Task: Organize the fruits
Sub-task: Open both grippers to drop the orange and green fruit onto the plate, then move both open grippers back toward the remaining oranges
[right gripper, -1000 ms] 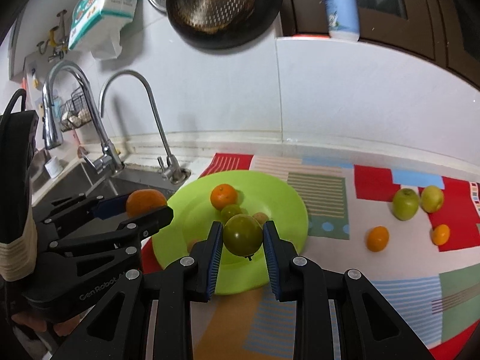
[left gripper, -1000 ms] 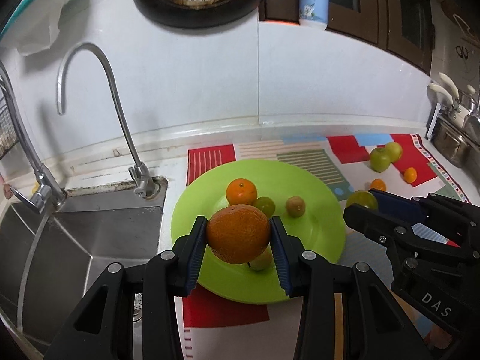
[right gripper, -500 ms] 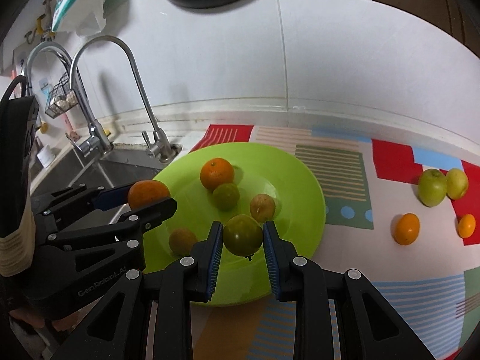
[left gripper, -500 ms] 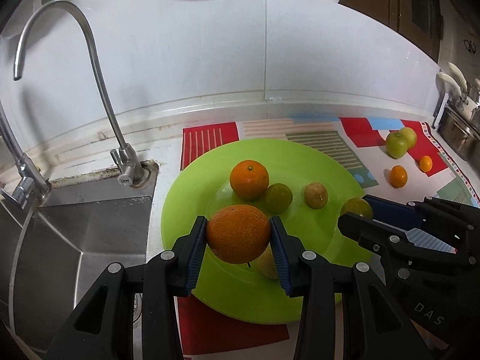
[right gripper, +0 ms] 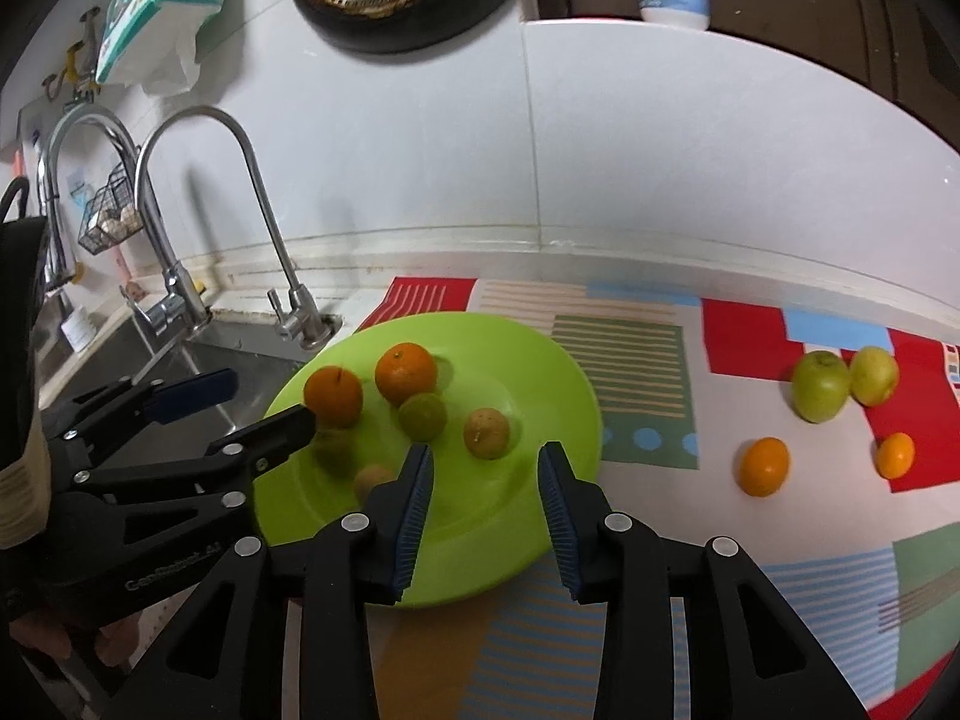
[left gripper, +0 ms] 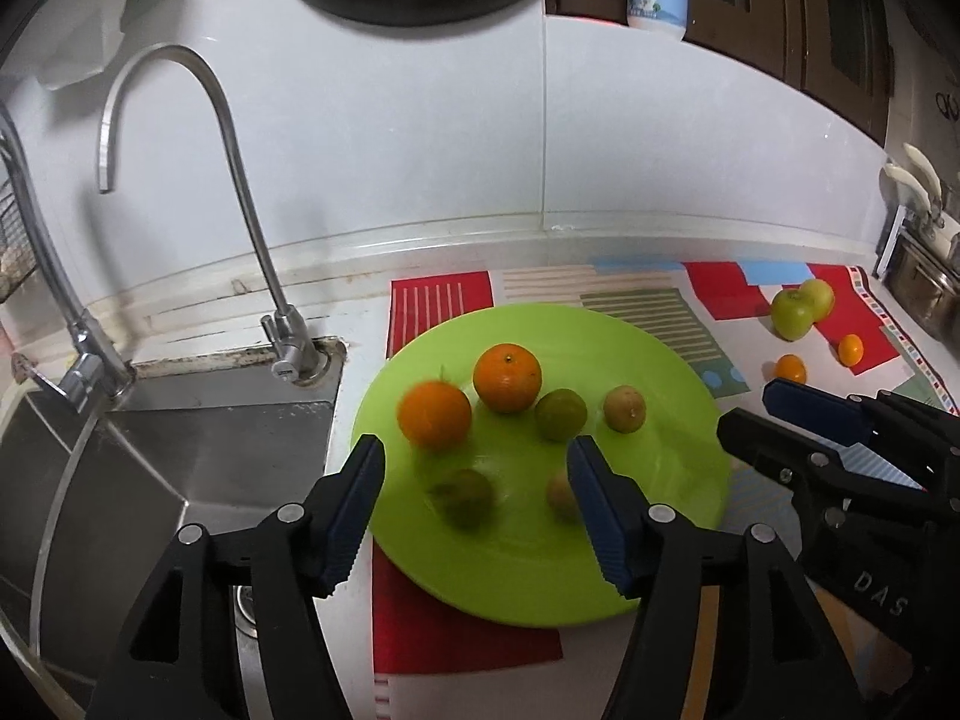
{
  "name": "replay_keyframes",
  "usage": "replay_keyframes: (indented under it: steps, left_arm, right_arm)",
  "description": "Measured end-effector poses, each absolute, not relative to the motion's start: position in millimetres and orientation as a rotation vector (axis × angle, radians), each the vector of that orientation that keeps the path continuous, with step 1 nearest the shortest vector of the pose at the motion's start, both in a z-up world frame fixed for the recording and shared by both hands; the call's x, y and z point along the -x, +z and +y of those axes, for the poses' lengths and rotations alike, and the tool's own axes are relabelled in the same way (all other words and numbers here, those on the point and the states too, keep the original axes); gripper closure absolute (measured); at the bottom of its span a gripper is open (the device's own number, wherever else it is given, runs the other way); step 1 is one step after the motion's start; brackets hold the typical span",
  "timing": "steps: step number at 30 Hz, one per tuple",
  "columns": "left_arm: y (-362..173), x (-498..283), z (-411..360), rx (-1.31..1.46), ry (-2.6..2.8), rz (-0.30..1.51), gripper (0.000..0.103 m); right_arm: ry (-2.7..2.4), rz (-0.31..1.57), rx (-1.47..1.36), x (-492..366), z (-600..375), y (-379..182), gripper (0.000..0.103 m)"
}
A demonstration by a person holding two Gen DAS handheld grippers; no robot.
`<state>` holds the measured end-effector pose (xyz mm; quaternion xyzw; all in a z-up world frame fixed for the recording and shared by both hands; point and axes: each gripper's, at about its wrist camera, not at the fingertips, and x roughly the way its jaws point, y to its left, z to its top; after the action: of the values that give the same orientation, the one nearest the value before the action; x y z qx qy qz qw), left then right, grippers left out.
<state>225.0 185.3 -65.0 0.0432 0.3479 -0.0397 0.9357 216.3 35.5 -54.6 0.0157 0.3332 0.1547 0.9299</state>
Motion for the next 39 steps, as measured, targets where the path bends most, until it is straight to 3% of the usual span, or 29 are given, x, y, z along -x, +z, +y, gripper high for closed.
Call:
replay_keyframes:
  steps: [3,20,25,39]
  left_arm:
    - [-58.9,-214.1,184.0,-0.080,-0.071,0.702,0.035]
    - [-24.5,-158.9,154.5,-0.072,-0.058,0.624,0.021]
    - [-18.6,-150.7,139.4,-0.075,-0.068,0.604,0.016]
    - [-2.3,-135.8,87.4,-0.060,-0.069,0.560,0.006]
  right_arm:
    - [0.299,0.669,-0.033,-207.2,28.4,-49.2,0.057]
    - [0.218,0.582,-0.048,-152.3,-12.4,-19.0,0.042]
    - [0.190,0.566,-0.057,-140.9,-30.1,-12.7,0.033]
    - [0.110,0.514,-0.048,-117.6,-90.2,5.1,0.026]
